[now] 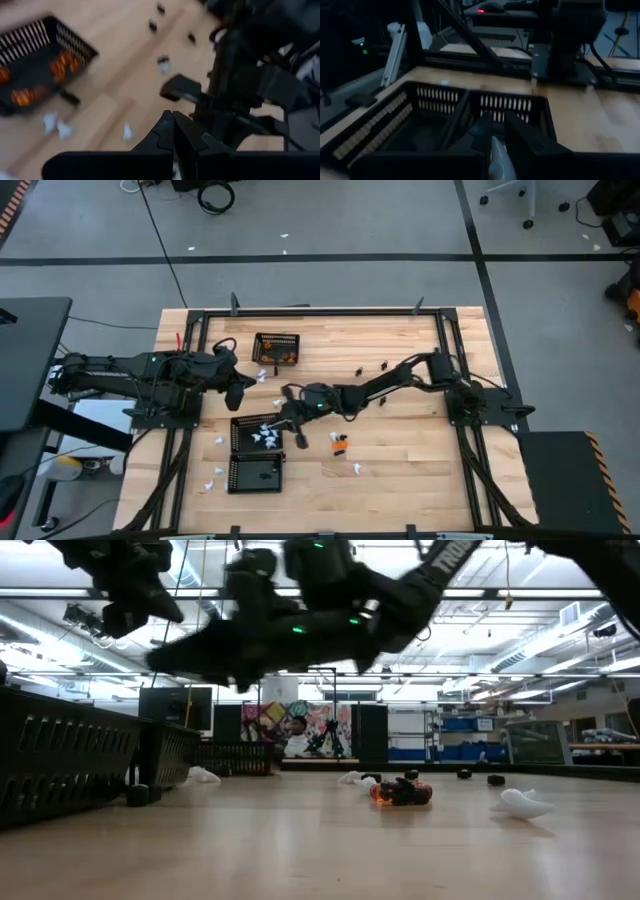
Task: Sort Halloween decoration
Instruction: Put the white toy into the middle black bin, then put the black skeleton toy into the bottom black bin, then put the white toy into the middle black bin
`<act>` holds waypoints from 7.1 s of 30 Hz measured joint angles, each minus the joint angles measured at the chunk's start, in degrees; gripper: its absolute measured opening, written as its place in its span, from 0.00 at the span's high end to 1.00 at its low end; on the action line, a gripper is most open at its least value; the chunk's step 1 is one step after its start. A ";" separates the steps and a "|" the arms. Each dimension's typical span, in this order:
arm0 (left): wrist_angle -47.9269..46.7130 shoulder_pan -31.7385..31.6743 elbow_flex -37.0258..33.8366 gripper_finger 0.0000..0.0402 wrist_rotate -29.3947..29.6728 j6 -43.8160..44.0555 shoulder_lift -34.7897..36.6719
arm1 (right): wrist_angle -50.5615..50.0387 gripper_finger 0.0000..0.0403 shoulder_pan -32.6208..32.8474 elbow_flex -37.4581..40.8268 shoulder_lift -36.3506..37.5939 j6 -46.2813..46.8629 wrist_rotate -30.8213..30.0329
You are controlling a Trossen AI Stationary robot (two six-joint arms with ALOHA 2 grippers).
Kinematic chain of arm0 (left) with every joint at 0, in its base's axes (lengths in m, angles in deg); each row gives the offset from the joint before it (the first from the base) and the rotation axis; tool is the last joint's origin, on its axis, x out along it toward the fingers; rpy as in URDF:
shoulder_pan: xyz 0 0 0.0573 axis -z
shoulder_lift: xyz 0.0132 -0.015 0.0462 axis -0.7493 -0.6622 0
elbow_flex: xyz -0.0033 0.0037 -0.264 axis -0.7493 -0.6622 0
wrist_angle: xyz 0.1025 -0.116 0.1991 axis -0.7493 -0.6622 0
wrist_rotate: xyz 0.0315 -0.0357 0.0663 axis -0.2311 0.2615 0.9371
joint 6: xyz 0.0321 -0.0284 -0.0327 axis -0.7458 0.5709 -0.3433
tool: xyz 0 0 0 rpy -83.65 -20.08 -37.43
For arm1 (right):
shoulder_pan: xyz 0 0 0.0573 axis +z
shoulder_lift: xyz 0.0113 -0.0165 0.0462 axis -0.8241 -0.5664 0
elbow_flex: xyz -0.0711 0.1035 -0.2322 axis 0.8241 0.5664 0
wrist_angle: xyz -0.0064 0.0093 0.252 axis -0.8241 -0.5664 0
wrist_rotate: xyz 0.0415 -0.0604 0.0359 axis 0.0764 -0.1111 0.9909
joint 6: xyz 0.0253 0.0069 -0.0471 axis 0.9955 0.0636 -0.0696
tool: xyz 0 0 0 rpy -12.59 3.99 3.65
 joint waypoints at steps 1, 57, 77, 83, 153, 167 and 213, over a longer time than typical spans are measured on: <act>-1.15 0.04 0.00 0.98 -0.60 0.34 0.00 | -1.53 0.87 0.15 -2.32 -1.19 0.00 0.40; 15.78 -6.01 -8.87 0.88 -5.08 -2.59 -15.08 | -17.93 0.67 -6.53 40.78 38.83 12.84 -4.30; 20.36 -7.69 -8.81 0.87 -3.74 -1.12 -15.91 | 16.19 0.44 -7.80 53.87 24.31 7.60 -16.61; 20.13 -7.63 -8.81 0.87 -3.88 -0.76 -15.86 | 24.24 0.46 -8.06 53.47 17.09 8.57 -17.31; 17.68 -7.52 -10.45 0.88 -7.61 -10.29 -2.06 | -29.21 0.90 8.78 -18.33 -5.08 3.17 2.44; 16.93 -6.63 -11.52 0.88 -7.78 -10.60 1.57 | -38.08 0.68 8.93 -30.03 -12.18 7.56 0.33; 14.71 -6.38 -11.52 0.87 -8.90 -8.43 1.42 | -24.58 0.75 9.42 30.69 39.09 22.56 -30.33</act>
